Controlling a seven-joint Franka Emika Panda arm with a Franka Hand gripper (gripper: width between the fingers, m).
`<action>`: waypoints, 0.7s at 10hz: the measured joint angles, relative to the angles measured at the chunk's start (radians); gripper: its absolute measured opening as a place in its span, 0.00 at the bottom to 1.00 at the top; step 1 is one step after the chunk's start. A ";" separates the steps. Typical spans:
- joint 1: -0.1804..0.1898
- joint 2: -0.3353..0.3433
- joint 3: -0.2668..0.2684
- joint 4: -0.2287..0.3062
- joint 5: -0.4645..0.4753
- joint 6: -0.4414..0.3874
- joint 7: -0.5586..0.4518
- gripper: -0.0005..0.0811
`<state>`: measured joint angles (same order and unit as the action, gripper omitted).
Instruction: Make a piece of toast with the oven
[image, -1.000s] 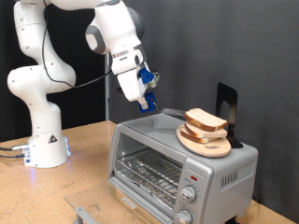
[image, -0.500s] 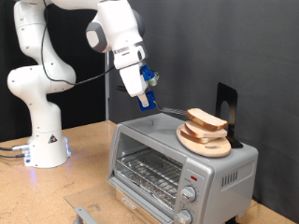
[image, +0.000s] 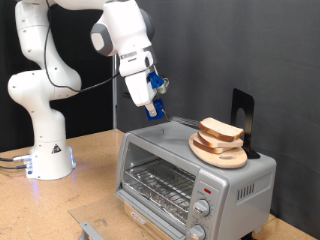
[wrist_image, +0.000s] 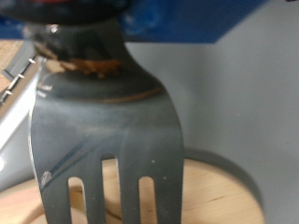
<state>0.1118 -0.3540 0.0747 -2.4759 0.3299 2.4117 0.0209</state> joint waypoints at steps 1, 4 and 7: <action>-0.004 0.009 -0.004 0.010 -0.001 -0.004 0.001 0.53; -0.017 0.059 -0.008 0.050 -0.029 -0.053 0.020 0.53; -0.019 0.133 -0.008 0.099 -0.063 -0.060 0.062 0.53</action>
<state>0.0926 -0.2206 0.0669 -2.3773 0.2669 2.3520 0.0826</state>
